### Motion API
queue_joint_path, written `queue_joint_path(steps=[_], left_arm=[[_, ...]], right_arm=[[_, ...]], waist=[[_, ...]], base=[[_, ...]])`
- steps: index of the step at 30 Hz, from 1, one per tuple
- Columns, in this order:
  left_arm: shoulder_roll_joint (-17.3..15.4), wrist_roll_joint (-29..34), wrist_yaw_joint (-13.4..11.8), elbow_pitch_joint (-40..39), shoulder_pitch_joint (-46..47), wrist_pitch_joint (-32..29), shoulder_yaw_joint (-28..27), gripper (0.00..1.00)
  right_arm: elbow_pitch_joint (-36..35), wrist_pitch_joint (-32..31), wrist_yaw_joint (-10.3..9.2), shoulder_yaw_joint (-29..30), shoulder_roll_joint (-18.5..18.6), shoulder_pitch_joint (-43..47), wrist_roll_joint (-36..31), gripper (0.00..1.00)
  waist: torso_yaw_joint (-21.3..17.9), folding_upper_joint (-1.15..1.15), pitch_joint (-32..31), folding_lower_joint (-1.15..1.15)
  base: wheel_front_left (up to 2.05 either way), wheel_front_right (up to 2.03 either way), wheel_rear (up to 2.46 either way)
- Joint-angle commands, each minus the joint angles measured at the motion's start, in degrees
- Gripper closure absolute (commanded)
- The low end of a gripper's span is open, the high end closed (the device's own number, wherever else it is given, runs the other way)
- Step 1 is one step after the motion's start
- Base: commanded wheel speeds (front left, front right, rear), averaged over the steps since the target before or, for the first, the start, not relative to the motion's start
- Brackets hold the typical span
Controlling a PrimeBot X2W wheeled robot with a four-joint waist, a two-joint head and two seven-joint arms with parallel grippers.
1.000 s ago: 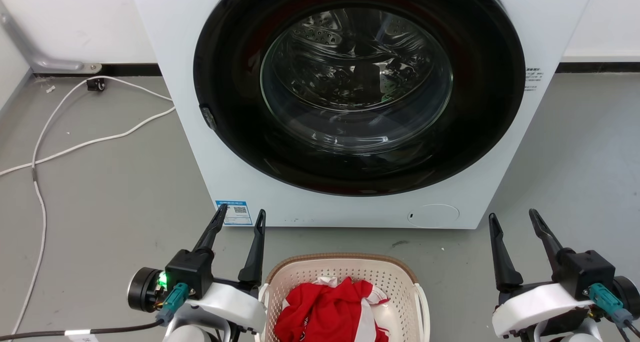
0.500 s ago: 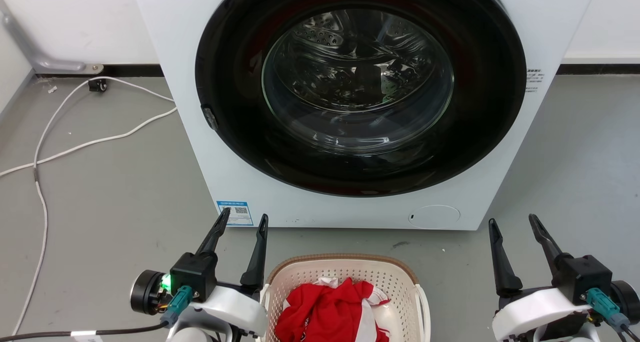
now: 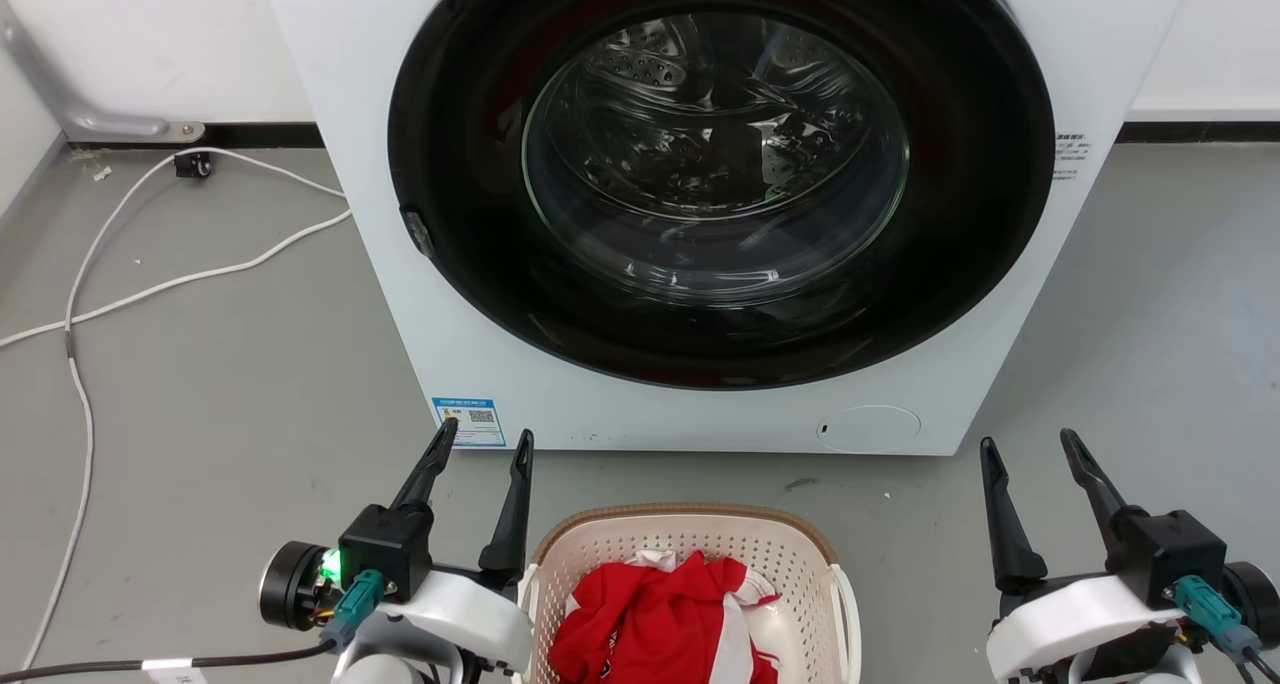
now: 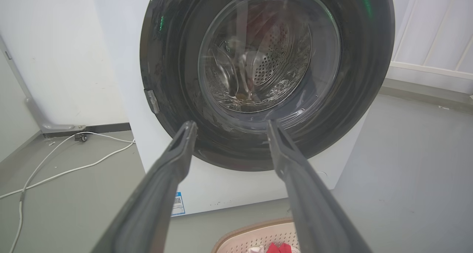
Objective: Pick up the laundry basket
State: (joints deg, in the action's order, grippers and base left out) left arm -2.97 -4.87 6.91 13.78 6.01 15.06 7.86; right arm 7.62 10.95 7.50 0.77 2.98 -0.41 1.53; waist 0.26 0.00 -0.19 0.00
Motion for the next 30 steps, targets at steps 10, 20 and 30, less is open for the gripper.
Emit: queue_joint_path(steps=[10, 20, 30], left_arm=[[0.1, -0.5, -0.3, 4.0, 3.4, 0.2, -0.8, 0.00], [-0.2, -2.9, 0.4, 16.0, 9.6, 0.2, -0.9, 0.00], [-2.3, -8.5, 0.6, 33.3, 20.9, -0.1, 2.2, 0.00]], right_arm=[[3.8, -0.1, -0.02, 0.1, -0.2, -2.8, 1.0, 0.00], [12.7, 0.9, -0.02, -0.5, -0.1, -8.4, 2.0, 0.00], [28.6, 2.2, -0.02, -2.4, -0.1, -19.4, 3.6, 0.00]], waist=[[-0.2, 0.00, 7.4, 0.00], [-0.6, 0.00, 17.4, 0.00], [-1.4, 0.00, 28.9, 0.00]], base=[[0.00, 0.00, 0.00], [0.00, 0.00, 0.00], [0.00, 0.00, 0.00]])
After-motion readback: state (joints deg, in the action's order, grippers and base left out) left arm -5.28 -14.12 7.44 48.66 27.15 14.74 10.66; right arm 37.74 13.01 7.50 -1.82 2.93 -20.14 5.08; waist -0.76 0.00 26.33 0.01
